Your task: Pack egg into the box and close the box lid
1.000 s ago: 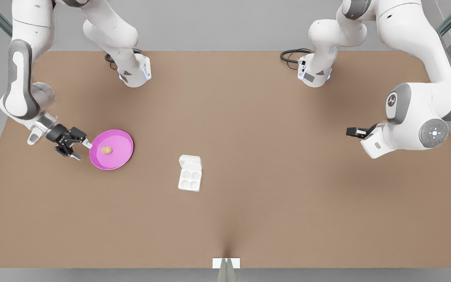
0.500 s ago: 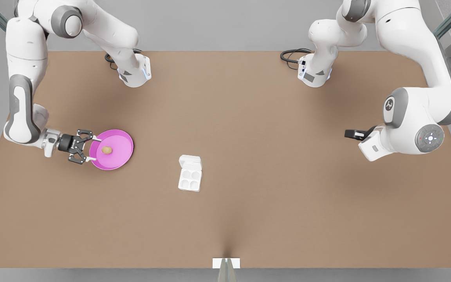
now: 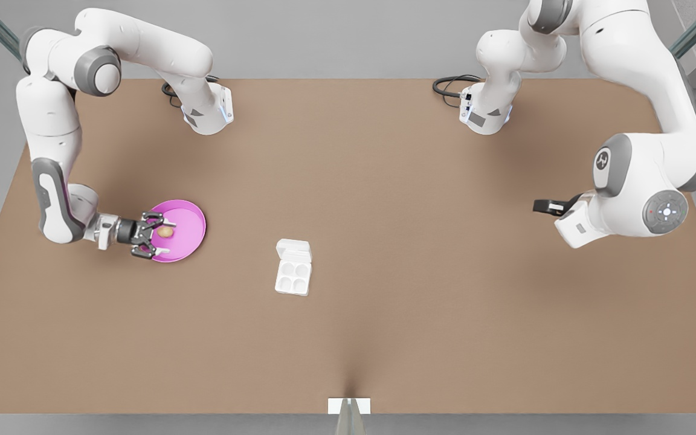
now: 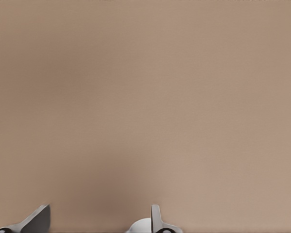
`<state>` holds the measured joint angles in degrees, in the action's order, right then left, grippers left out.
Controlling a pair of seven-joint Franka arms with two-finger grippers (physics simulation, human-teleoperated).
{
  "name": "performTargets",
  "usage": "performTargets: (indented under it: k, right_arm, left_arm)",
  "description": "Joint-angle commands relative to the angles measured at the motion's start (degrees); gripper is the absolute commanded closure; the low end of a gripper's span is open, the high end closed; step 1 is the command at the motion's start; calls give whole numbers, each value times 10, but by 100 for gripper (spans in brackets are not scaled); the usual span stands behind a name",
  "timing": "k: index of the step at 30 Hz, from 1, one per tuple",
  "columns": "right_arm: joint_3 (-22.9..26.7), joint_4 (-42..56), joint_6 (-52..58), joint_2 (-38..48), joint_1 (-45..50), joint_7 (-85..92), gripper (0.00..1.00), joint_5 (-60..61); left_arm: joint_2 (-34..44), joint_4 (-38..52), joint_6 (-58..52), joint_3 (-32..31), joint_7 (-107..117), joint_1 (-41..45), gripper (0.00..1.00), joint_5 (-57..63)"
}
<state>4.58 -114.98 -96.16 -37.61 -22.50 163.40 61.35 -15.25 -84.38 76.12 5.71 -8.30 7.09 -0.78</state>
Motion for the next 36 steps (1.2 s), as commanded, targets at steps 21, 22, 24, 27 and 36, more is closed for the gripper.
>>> performTargets:
  k: [21, 22, 24, 27, 36]
  right_arm:
    - [-12, -11, -47, 5, -40, -62, 0, -97]
    - [-12, -9, -47, 8, -40, -84, 0, -107]
    - [-13, -9, -62, 8, -40, -93, 0, -117]
    - [-13, -9, -73, 8, -40, -97, 0, -128]
    - [-29, -10, -90, 9, -40, -93, 0, -128]
  left_arm:
    - [7, 1, -1, -1, 0, 0, 0, -1]
    - [7, 1, -1, -1, 0, -1, 0, 0]
    - [6, 1, -1, -1, 0, 0, 0, 0]
    - [6, 1, -1, -1, 0, -1, 0, 1]
    - [5, 1, 1, -1, 0, -1, 0, 1]
